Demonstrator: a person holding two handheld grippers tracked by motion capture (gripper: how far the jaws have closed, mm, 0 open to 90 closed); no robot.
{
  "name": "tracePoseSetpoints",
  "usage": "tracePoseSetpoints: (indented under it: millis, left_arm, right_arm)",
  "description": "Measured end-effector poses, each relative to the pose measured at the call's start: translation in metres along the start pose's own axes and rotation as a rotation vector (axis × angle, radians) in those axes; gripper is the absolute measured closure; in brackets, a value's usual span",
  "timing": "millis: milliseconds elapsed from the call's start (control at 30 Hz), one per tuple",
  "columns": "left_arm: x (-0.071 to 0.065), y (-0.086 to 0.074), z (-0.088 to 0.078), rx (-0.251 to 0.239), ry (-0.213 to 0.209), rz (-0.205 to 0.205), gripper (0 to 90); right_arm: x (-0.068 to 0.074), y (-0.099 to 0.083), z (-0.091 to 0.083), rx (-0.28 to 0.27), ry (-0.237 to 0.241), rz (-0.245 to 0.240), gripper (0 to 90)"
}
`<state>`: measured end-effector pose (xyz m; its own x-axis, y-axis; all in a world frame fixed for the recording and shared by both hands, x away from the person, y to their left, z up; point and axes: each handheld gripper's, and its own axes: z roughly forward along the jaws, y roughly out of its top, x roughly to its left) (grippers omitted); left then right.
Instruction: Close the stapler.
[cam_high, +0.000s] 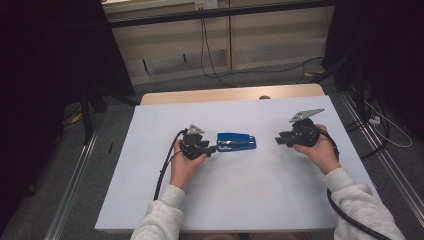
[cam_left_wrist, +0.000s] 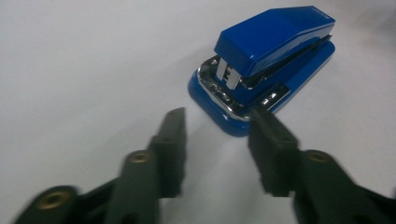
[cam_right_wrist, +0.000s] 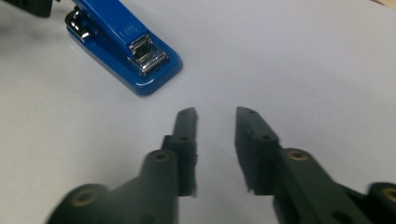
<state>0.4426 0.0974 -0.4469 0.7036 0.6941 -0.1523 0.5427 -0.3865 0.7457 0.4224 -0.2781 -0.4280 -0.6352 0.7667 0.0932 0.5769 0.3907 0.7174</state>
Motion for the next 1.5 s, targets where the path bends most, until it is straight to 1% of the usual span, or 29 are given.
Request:
tracePoseSetpoints:
  millis: [33, 67, 100, 133, 167, 200, 233, 267, 300, 333, 400, 433, 500, 567, 667, 767, 800, 833, 933, 967, 1000, 1033, 1133, 1200, 1267, 1300, 1333, 1367, 1500]
  left_arm:
    - [0.000, 0.000, -0.002, -0.001, -0.030, 0.001, 52.1]
    - [-0.001, 0.000, -0.004, -0.010, -0.029, 0.006, 49.3]
    - [-0.002, 0.000, -0.006, -0.009, -0.038, 0.011, 43.0]
    - [-0.002, -0.001, -0.009, 0.001, -0.057, 0.032, 40.6]
    - [-0.003, -0.001, -0.010, -0.004, -0.070, 0.024, 40.4]
    - [-0.005, -0.002, -0.013, -0.014, -0.072, 0.015, 37.7]
    - [-0.006, -0.002, -0.014, -0.011, -0.077, 0.014, 31.7]
    - [-0.006, -0.002, -0.016, 0.000, -0.088, 0.027, 28.0]
    - [-0.006, -0.003, -0.018, -0.009, -0.088, 0.025, 26.2]
    - [-0.006, -0.004, -0.021, -0.010, -0.093, 0.022, 23.5]
    - [-0.004, -0.005, -0.026, -0.020, -0.096, 0.012, 19.7]
    - [-0.004, -0.005, -0.028, -0.030, -0.084, 0.003, 18.2]
    - [-0.001, -0.006, -0.033, -0.046, -0.085, -0.015, 15.9]
    - [0.002, -0.007, -0.037, -0.055, -0.083, -0.031, 14.0]
    - [0.003, -0.009, -0.043, -0.058, -0.080, -0.022, 11.8]
    - [0.004, -0.010, -0.047, -0.066, -0.082, -0.015, 10.9]
    - [0.004, -0.010, -0.049, -0.075, -0.083, -0.025, 10.8]
    - [0.004, -0.011, -0.049, -0.079, -0.088, -0.027, 10.8]
    - [0.004, -0.013, -0.053, -0.077, -0.088, -0.015, 10.6]
    - [0.004, -0.015, -0.055, -0.074, -0.090, -0.013, 10.6]
    - [0.003, -0.015, -0.055, -0.077, -0.082, -0.016, 10.6]
    - [0.004, -0.016, -0.057, -0.070, -0.086, -0.011, 10.5]
    - [0.004, -0.018, -0.062, -0.079, -0.078, -0.017, 9.7]
    - [0.005, -0.019, -0.065, -0.080, -0.083, -0.009, 9.7]
    - [0.005, -0.020, -0.067, -0.083, -0.078, -0.007, 9.7]
    - [0.005, -0.021, -0.067, -0.086, -0.076, -0.014, 9.7]
    - [0.005, -0.022, -0.068, -0.085, -0.075, -0.015, 9.7]
    - [0.005, -0.023, -0.069, -0.082, -0.077, -0.009, 9.7]
    - [0.007, -0.026, -0.073, -0.076, -0.071, -0.007, 9.6]
  right_arm:
    - [0.000, -0.001, -0.001, -0.007, 0.008, 0.001, 62.7]
    - [0.001, -0.001, -0.002, -0.015, 0.006, 0.005, 57.4]
    - [0.001, -0.002, -0.004, -0.018, 0.005, 0.020, 55.3]
    - [0.001, -0.002, -0.005, -0.021, 0.014, 0.024, 54.4]
    - [0.002, -0.003, -0.006, -0.033, 0.012, 0.036, 49.3]
    - [0.003, -0.004, -0.007, -0.037, 0.009, 0.046, 44.7]
    - [0.005, -0.004, -0.007, -0.030, 0.015, 0.044, 43.2]
    - [0.006, -0.005, -0.008, -0.030, 0.017, 0.032, 41.8]
    - [0.008, -0.005, -0.009, -0.029, 0.012, 0.033, 38.1]
    - [0.009, -0.006, -0.010, -0.027, 0.017, 0.044, 35.2]
    - [0.012, -0.008, -0.012, -0.043, 0.018, 0.054, 32.6]
    - [0.013, -0.009, -0.013, -0.043, 0.017, 0.066, 29.6]
    - [0.016, -0.011, -0.015, -0.045, 0.020, 0.058, 27.3]
    - [0.018, -0.013, -0.017, -0.045, 0.026, 0.063, 24.0]
    - [0.022, -0.017, -0.019, -0.042, 0.035, 0.056, 21.5]
    - [0.026, -0.021, -0.022, -0.043, 0.034, 0.051, 18.9]
    - [0.027, -0.022, -0.023, -0.042, 0.034, 0.049, 18.5]
    - [0.027, -0.023, -0.024, -0.043, 0.032, 0.044, 18.3]
    - [0.029, -0.027, -0.028, -0.044, 0.032, 0.054, 17.2]
    - [0.032, -0.030, -0.030, -0.041, 0.034, 0.049, 16.6]
    - [0.032, -0.030, -0.030, -0.041, 0.034, 0.049, 16.6]
    - [0.032, -0.031, -0.031, -0.041, 0.036, 0.049, 16.3]
    - [0.036, -0.034, -0.035, -0.041, 0.038, 0.044, 16.0]
    - [0.038, -0.036, -0.037, -0.044, 0.039, 0.042, 15.7]
    - [0.039, -0.039, -0.038, -0.038, 0.039, 0.046, 15.4]
    - [0.040, -0.040, -0.039, -0.033, 0.037, 0.039, 15.4]
    - [0.041, -0.040, -0.040, -0.030, 0.038, 0.033, 15.3]
    - [0.041, -0.041, -0.040, -0.032, 0.038, 0.035, 15.3]
    - [0.042, -0.044, -0.045, -0.037, 0.040, 0.037, 15.1]
